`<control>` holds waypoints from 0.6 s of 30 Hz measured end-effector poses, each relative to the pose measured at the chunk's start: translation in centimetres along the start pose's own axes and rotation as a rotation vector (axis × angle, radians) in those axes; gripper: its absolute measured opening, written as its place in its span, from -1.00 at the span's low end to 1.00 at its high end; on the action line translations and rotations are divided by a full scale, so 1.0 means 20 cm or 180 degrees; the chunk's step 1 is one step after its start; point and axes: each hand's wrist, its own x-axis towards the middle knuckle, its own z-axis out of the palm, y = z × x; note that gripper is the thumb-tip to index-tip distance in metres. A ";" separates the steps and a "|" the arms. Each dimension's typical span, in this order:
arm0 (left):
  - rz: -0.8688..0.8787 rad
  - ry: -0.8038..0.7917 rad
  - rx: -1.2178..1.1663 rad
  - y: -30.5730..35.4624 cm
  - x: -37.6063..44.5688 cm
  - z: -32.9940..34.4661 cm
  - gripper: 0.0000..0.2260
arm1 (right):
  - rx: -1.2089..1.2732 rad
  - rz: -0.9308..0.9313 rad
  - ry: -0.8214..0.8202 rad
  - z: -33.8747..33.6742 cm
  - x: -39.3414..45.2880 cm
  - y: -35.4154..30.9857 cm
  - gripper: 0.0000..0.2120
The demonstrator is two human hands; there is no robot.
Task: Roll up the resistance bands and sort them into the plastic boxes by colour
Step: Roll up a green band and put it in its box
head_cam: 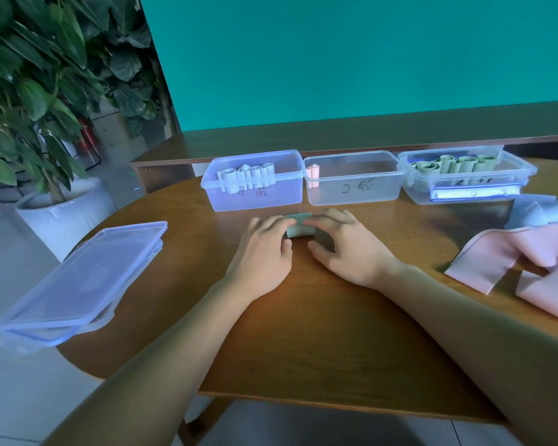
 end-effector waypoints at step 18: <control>-0.0109 -0.0251 0.0253 -0.03 0.11 0.03 -0.58 | 0.0089 0.0106 0.0078 0.03 0.12 0.06 -0.62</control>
